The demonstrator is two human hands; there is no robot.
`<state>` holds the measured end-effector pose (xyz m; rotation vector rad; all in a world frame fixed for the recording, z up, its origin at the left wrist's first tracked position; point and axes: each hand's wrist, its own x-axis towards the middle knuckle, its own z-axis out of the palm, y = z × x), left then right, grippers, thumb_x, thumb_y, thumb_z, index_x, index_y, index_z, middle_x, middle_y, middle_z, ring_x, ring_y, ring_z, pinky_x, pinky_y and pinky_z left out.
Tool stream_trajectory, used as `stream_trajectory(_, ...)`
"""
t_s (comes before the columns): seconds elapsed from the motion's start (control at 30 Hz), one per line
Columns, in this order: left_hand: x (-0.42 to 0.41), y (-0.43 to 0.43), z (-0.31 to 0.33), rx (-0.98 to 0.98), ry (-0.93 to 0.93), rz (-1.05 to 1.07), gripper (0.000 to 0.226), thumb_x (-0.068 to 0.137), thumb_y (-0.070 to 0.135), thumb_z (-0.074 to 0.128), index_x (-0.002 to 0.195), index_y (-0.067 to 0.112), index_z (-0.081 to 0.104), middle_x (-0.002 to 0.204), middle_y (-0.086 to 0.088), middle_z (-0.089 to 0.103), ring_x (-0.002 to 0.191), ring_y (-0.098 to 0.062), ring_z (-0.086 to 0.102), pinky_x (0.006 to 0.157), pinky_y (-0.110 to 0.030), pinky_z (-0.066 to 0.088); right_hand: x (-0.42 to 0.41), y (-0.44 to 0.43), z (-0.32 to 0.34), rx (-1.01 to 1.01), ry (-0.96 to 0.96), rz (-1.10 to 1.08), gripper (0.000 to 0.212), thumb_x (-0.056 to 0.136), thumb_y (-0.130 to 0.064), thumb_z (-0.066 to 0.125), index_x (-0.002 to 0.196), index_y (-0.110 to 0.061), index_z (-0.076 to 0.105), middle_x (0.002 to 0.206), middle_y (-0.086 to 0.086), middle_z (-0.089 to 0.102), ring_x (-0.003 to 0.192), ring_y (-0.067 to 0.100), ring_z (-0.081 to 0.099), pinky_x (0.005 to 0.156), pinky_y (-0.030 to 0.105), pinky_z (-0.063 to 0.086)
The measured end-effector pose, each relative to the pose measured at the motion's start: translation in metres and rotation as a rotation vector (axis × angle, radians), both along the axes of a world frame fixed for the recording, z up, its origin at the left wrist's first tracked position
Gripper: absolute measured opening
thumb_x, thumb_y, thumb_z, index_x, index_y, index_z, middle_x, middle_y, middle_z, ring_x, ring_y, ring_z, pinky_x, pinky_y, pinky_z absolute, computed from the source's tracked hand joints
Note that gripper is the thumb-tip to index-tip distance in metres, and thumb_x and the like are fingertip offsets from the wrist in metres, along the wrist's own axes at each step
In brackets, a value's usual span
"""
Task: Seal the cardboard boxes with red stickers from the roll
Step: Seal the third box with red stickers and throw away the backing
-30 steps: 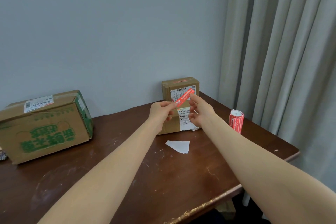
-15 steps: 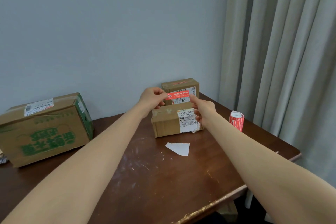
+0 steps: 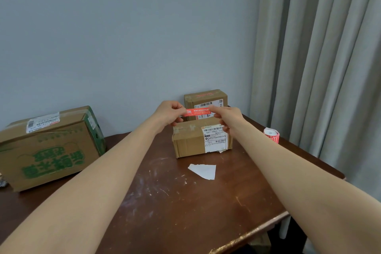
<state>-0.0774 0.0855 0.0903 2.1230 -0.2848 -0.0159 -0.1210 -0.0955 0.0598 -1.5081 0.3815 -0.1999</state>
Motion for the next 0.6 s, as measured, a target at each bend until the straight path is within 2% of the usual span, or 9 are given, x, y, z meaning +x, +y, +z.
stream_trajectory(0.17, 0.007, 0.002, -0.004, -0.026, 0.037, 0.011, 0.008, 0.09, 0.019, 0.062, 0.084, 0.014, 0.064, 0.084, 0.001, 0.064, 0.066, -0.008, 0.057, 0.05, -0.016, 0.043, 0.011, 0.004, 0.0, -0.115, -0.017, 0.01, 0.022, 0.083, -0.023, 0.075, 0.098, -0.01, 0.065, 0.084, -0.003, 0.057, 0.059, 0.007, 0.039, 0.049, 0.02, 0.034)
stream_trajectory(0.3, 0.018, 0.007, -0.014, -0.049, 0.101, 0.064, 0.017, 0.09, 0.024, 0.063, 0.096, 0.008, 0.065, 0.085, -0.003, 0.067, 0.068, -0.012, 0.057, 0.057, -0.022, 0.043, 0.023, 0.008, -0.004, -0.209, -0.013, 0.029, 0.019, 0.083, -0.022, 0.074, 0.091, -0.006, 0.068, 0.08, -0.001, 0.055, 0.062, 0.006, 0.04, 0.052, 0.02, 0.032)
stream_trajectory(0.37, 0.024, 0.01, -0.02, -0.039, 0.134, 0.093, 0.02, 0.09, 0.026, 0.064, 0.097, 0.007, 0.066, 0.083, -0.004, 0.066, 0.067, -0.012, 0.057, 0.056, -0.022, 0.043, 0.027, 0.011, -0.006, -0.28, -0.013, 0.041, 0.021, 0.083, -0.024, 0.074, 0.086, -0.004, 0.069, 0.076, 0.0, 0.056, 0.063, 0.01, 0.05, 0.051, 0.024, 0.041)
stream_trajectory(0.4, 0.028, 0.011, -0.024, -0.029, 0.144, 0.108, 0.021, 0.089, 0.027, 0.065, 0.096, 0.006, 0.066, 0.081, -0.004, 0.065, 0.066, -0.012, 0.055, 0.055, -0.021, 0.042, 0.03, 0.012, -0.007, -0.323, -0.012, 0.042, 0.022, 0.082, -0.024, 0.075, 0.086, -0.003, 0.069, 0.076, 0.003, 0.058, 0.072, 0.018, 0.061, 0.058, 0.031, 0.051)
stream_trajectory(0.43, 0.031, 0.011, -0.028, -0.015, 0.149, 0.123, 0.022, 0.089, 0.027, 0.066, 0.094, 0.005, 0.067, 0.079, -0.004, 0.064, 0.064, -0.012, 0.054, 0.053, -0.021, 0.042, 0.033, 0.013, -0.009, -0.365, -0.008, 0.039, 0.022, 0.081, -0.025, 0.075, 0.083, -0.004, 0.068, 0.08, 0.008, 0.062, 0.089, 0.028, 0.067, 0.073, 0.041, 0.057)
stream_trajectory(0.47, 0.034, 0.012, -0.031, 0.002, 0.149, 0.137, 0.022, 0.088, 0.027, 0.066, 0.091, 0.005, 0.067, 0.077, -0.004, 0.062, 0.063, -0.012, 0.052, 0.053, -0.021, 0.041, 0.035, 0.015, -0.01, -0.404, -0.006, 0.038, 0.023, 0.08, -0.025, 0.075, 0.081, -0.004, 0.067, 0.087, 0.014, 0.068, 0.105, 0.035, 0.064, 0.087, 0.047, 0.055)
stream_trajectory(0.5, 0.037, 0.012, -0.034, 0.023, 0.145, 0.151, 0.021, 0.088, 0.027, 0.066, 0.087, 0.006, 0.066, 0.076, -0.004, 0.061, 0.062, -0.011, 0.051, 0.053, -0.021, 0.04, 0.038, 0.016, -0.012, -0.44, -0.003, 0.042, 0.024, 0.08, -0.025, 0.074, 0.079, -0.003, 0.066, 0.097, 0.018, 0.071, 0.111, 0.037, 0.061, 0.092, 0.051, 0.052)
stream_trajectory(0.53, 0.041, 0.011, -0.037, 0.05, 0.138, 0.163, 0.022, 0.088, 0.028, 0.066, 0.083, 0.007, 0.065, 0.074, -0.004, 0.059, 0.062, -0.012, 0.049, 0.053, -0.022, 0.038, 0.042, 0.017, -0.013, -0.475, 0.006, 0.048, 0.022, 0.081, -0.025, 0.073, 0.075, -0.006, 0.064, 0.1, 0.019, 0.072, 0.11, 0.035, 0.062, 0.092, 0.051, 0.052)
stream_trajectory(0.6, 0.046, 0.011, -0.041, 0.13, 0.113, 0.177, 0.025, 0.088, 0.03, 0.066, 0.08, 0.006, 0.064, 0.068, -0.003, 0.053, 0.06, -0.013, 0.046, 0.053, -0.023, 0.036, 0.048, 0.018, -0.015, -0.546, 0.027, 0.055, 0.029, 0.081, -0.026, 0.071, 0.062, -0.013, 0.054, 0.072, 0.01, 0.067, 0.08, 0.026, 0.069, 0.08, 0.041, 0.056)
